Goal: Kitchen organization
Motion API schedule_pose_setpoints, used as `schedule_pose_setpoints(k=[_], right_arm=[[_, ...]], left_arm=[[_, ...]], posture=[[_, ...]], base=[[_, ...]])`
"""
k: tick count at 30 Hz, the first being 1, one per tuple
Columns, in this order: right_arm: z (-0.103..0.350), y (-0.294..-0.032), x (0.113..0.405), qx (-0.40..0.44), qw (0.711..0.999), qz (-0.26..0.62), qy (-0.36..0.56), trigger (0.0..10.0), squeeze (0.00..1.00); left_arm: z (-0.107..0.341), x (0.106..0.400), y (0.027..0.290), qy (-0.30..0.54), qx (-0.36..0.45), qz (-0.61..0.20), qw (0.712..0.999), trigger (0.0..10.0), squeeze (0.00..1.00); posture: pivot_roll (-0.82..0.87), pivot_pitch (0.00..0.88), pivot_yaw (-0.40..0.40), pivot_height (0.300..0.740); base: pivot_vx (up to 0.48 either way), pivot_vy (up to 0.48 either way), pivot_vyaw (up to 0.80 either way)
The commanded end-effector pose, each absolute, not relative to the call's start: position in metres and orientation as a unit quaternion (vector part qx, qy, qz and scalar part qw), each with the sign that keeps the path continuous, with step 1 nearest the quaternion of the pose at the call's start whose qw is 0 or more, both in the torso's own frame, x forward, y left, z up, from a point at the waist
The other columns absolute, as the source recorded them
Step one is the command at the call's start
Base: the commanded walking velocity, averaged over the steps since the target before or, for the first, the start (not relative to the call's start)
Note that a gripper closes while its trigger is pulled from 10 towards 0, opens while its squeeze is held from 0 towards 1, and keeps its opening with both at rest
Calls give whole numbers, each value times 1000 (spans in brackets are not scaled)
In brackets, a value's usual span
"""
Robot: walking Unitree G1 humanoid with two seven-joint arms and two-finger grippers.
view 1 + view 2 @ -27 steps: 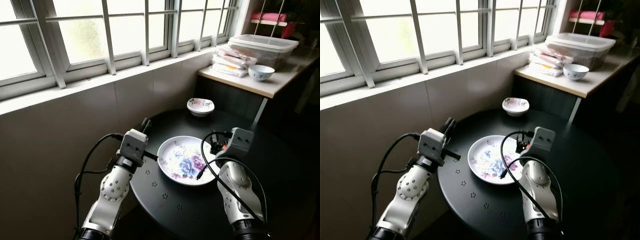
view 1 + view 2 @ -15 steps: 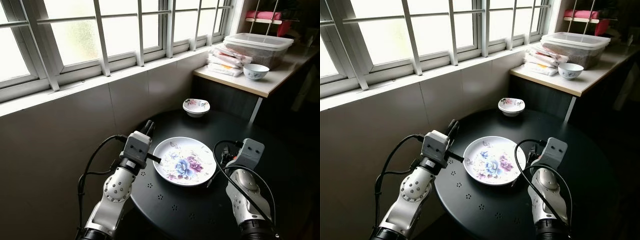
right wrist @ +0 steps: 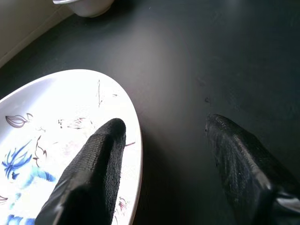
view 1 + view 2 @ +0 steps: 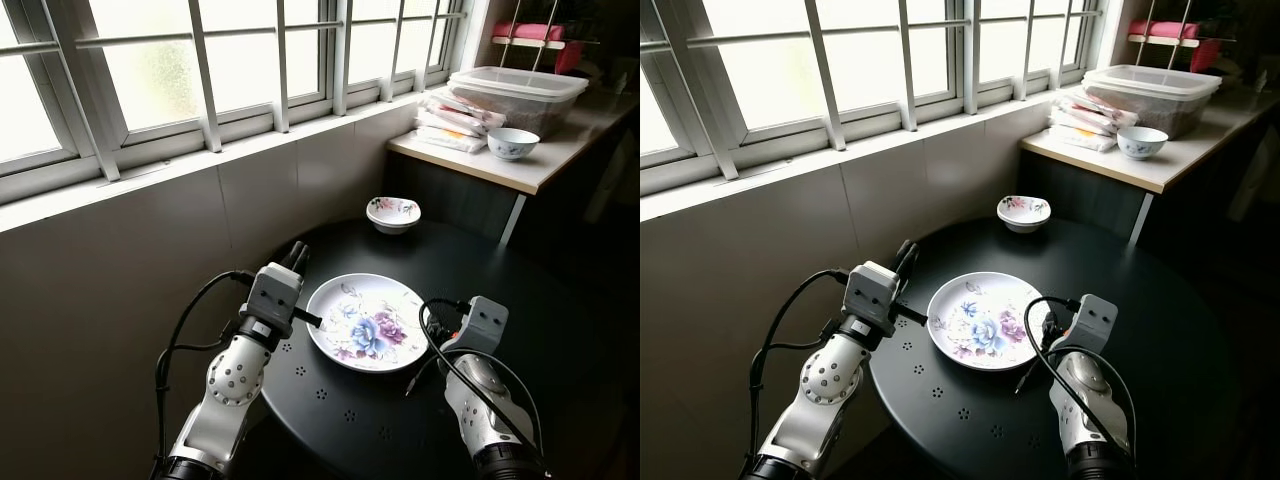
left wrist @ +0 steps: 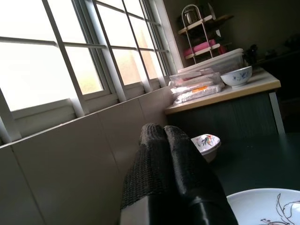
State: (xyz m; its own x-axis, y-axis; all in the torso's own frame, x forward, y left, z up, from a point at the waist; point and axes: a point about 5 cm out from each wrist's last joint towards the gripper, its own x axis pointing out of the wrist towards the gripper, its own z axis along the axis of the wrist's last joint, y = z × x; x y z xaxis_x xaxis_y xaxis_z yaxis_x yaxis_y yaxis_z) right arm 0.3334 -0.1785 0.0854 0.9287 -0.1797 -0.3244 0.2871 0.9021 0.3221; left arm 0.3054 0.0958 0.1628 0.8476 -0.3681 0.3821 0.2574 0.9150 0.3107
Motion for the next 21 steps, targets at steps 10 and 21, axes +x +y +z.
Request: schedule_pose_setpoints(k=[10, 21], right_arm=[[83, -167, 340, 204, 964, -67, 159, 10000, 0], [71, -165, 337, 214, 956, -61, 191, 10000, 0]], left_arm=[[159, 305, 97, -216, 131, -163, 954, 10000, 0], [158, 305, 97, -214, 132, -163, 954, 10000, 0]], posture=[[44, 0, -6, 740], [46, 0, -6, 740]], base=[[0, 0, 0], [0, 0, 0]])
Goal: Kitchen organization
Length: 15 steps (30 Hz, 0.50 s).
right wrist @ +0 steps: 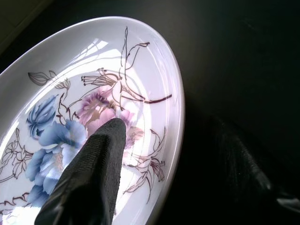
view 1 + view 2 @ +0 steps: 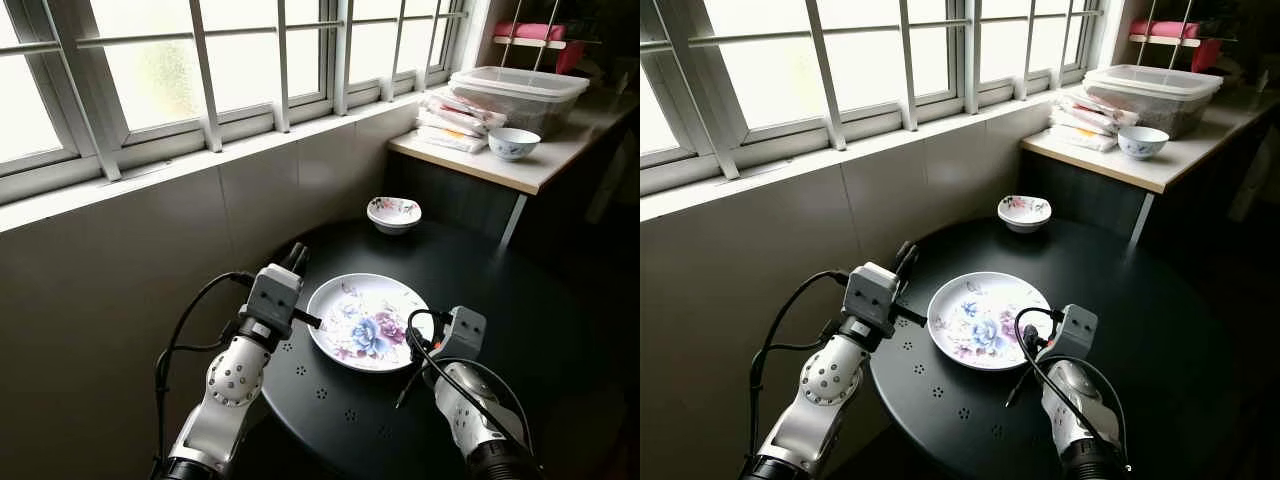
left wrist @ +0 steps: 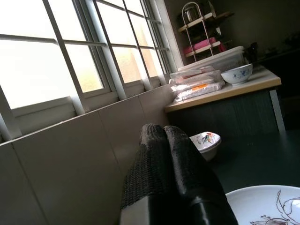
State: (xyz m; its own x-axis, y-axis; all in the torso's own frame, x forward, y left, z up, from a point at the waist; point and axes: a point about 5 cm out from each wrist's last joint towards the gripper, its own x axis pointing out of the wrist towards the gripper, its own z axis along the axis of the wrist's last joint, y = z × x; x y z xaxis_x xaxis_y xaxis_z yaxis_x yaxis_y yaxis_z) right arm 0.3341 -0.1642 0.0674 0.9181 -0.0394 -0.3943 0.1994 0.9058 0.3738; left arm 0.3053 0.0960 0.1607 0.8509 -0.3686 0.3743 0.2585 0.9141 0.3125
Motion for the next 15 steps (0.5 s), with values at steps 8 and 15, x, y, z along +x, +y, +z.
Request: schedule_pose_setpoints(k=[8, 15], right_arm=[[65, -164, 338, 214, 952, -43, 216, 10000, 0], [60, -165, 339, 232, 941, -47, 242, 3451, 0]], left_arm=[[156, 306, 97, -209, 133, -165, 955, 10000, 0], [154, 306, 98, -206, 134, -164, 955, 10000, 0]], posture=[[44, 0, -4, 740], [46, 0, -5, 740]], base=[[0, 0, 0], [0, 0, 0]])
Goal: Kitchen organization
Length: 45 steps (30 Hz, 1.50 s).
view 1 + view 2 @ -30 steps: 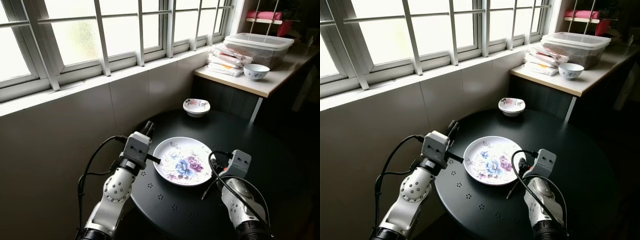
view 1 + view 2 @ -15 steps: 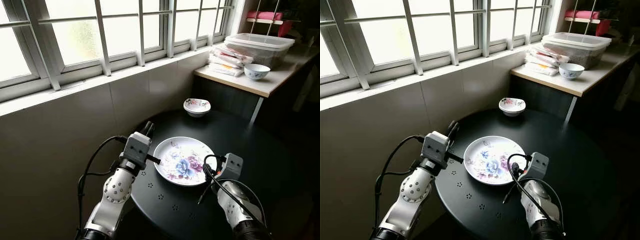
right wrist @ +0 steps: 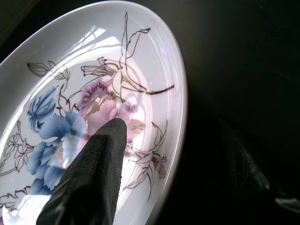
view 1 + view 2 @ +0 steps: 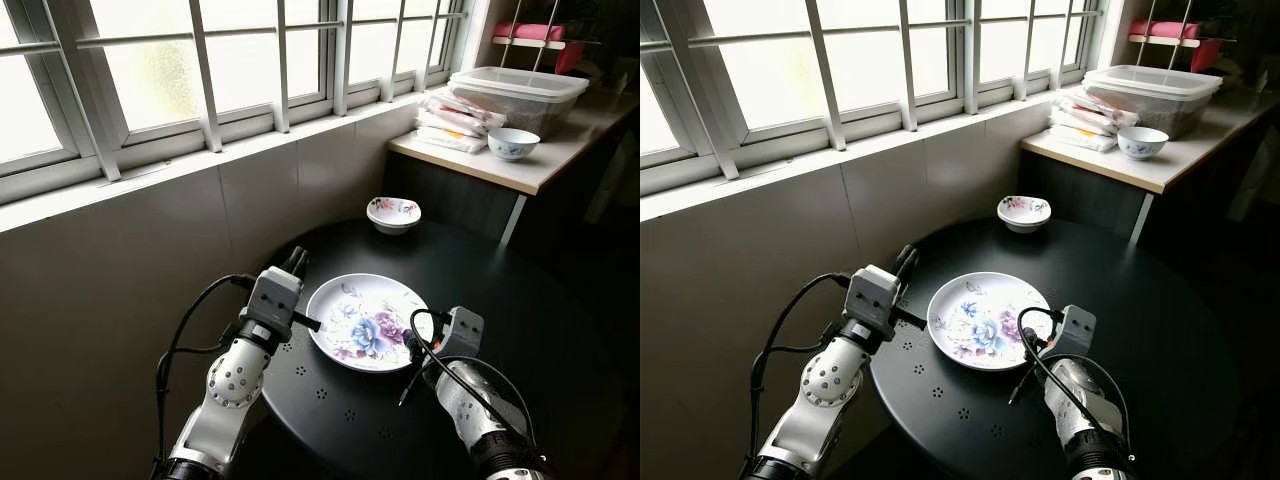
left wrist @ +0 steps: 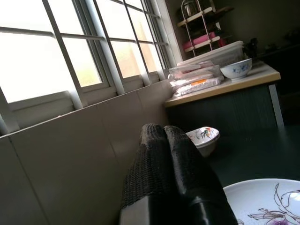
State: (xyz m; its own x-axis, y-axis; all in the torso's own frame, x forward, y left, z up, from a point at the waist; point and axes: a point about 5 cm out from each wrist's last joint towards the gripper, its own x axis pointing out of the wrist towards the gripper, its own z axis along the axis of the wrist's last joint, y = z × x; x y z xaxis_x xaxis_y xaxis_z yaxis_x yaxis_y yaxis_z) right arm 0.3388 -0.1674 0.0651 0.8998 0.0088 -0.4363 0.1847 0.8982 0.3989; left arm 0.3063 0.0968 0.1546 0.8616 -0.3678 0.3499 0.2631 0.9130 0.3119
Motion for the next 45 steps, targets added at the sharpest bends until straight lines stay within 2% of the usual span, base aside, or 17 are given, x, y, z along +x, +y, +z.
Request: schedule_pose_setpoints(k=[1, 2, 9, 15, 19, 23, 28, 39, 45], right_arm=[[59, -165, 338, 235, 939, -51, 247, 3451, 0], [58, -165, 338, 248, 934, -53, 252, 0, 0], [57, -165, 338, 279, 921, -61, 264, 0, 0], [58, -169, 338, 245, 931, -68, 264, 0, 0], [71, -169, 343, 249, 942, -67, 216, 0, 0], [100, -163, 350, 268, 956, -33, 115, 0, 0], [125, -163, 353, 234, 971, -20, 35, 0, 0], [148, -142, 346, 147, 987, 58, -41, 0, 0], [150, -136, 343, 134, 987, 76, -54, 0, 0]], left_arm=[[154, 306, 98, -206, 134, -164, 955, 10000, 0], [154, 306, 98, -206, 134, -164, 955, 10000, 0], [153, 306, 98, -203, 136, -164, 956, 10000, 0], [152, 307, 97, -204, 132, -167, 956, 10000, 0], [152, 307, 97, -202, 133, -168, 956, 10000, 0], [150, 306, 97, -199, 135, -169, 956, 10000, 0], [141, 309, 102, -169, 155, -157, 961, 10000, 0], [127, 313, 109, -124, 175, -132, 968, 10000, 0], [128, 314, 109, -123, 175, -132, 968, 10000, 0]], posture=[[46, 0, -5, 740], [47, 0, -4, 740], [44, 0, -1, 740], [40, 0, 1, 740], [39, 0, 1, 740], [40, 0, 1, 740], [42, 0, 0, 740], [42, 0, 0, 740], [42, 0, 2, 740]], base=[[0, 0, 0], [0, 0, 0], [0, 0, 0], [0, 0, 0], [0, 0, 0], [0, 0, 0], [0, 0, 0], [0, 0, 727], [0, 0, 800]])
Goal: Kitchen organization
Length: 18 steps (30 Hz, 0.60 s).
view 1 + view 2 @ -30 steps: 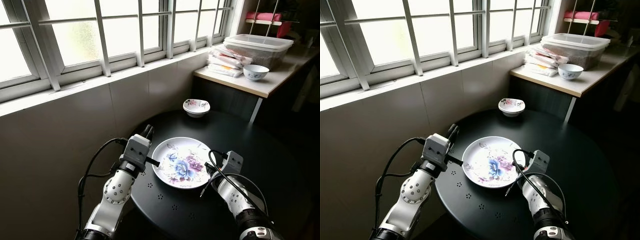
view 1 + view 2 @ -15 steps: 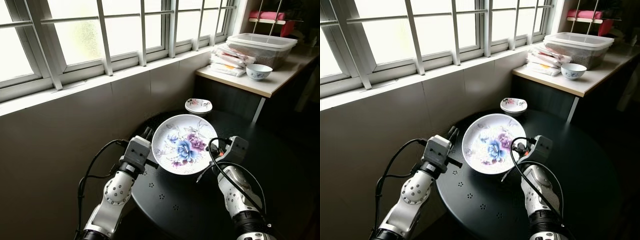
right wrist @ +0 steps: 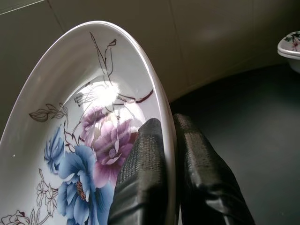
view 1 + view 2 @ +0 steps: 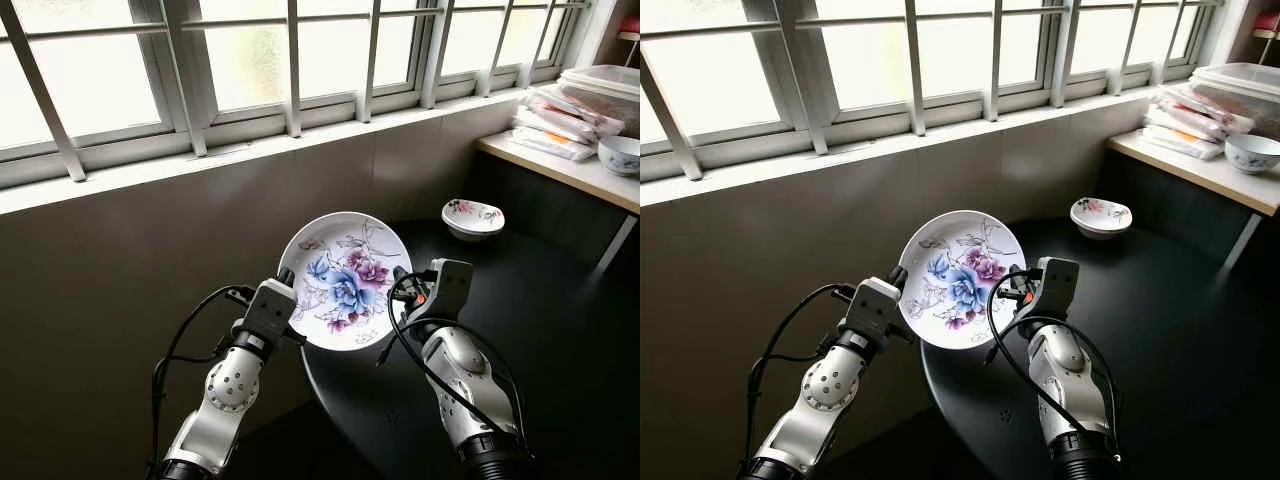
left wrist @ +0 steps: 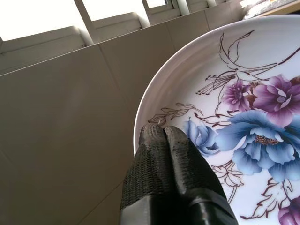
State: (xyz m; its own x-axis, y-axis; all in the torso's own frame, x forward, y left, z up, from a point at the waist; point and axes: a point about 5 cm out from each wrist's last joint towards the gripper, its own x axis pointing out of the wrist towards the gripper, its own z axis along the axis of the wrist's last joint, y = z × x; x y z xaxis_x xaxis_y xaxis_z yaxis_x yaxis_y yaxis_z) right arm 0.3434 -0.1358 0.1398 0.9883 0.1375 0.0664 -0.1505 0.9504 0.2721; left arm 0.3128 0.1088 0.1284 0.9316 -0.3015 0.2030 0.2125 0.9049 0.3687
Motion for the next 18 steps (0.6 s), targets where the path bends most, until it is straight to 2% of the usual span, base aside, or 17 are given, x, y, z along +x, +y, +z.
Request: schedule_pose_setpoints(k=[1, 18], right_arm=[[151, -135, 342, 133, 986, 79, -55, 0, 0], [148, -128, 338, 116, 987, 102, -54, 0, 0]], left_arm=[[128, 314, 109, -126, 176, -132, 967, 10000, 0], [129, 315, 106, -129, 168, -133, 968, 10000, 0]], posture=[[42, 0, 2, 740], [40, 0, -2, 740]], base=[[0, 0, 800], [0, 0, 800]])
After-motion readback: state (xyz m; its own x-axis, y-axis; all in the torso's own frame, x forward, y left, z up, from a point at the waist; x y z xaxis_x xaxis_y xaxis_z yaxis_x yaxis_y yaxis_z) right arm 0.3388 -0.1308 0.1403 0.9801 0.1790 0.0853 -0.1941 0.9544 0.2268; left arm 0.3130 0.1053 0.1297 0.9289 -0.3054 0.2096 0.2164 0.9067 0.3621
